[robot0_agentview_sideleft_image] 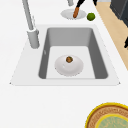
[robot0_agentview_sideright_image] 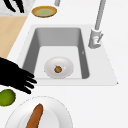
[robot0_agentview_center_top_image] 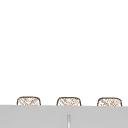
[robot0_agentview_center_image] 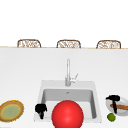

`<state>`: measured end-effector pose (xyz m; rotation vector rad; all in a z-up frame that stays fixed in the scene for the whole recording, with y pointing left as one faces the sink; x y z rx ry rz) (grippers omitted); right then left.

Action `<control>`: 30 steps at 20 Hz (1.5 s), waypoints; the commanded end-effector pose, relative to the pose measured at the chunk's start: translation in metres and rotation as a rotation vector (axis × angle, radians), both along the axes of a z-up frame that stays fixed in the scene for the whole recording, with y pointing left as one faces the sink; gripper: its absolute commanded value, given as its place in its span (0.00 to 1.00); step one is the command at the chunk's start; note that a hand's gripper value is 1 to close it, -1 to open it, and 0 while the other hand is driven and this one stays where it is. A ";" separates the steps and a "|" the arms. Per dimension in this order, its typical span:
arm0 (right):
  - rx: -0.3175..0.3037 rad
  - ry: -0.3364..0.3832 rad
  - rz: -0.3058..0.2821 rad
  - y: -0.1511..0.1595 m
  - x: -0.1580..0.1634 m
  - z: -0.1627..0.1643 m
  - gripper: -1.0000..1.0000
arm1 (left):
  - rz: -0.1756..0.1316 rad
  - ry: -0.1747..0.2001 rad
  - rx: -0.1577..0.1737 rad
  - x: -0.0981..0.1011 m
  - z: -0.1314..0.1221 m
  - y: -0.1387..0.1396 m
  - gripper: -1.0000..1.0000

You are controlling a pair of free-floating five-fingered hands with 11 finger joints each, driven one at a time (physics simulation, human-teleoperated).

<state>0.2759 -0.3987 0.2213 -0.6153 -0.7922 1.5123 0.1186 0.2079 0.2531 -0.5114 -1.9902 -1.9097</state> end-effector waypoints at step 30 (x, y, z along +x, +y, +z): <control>-0.128 -0.002 -0.212 -0.121 0.064 -0.098 0.00 | 0.000 0.000 0.000 0.000 0.000 0.000 0.50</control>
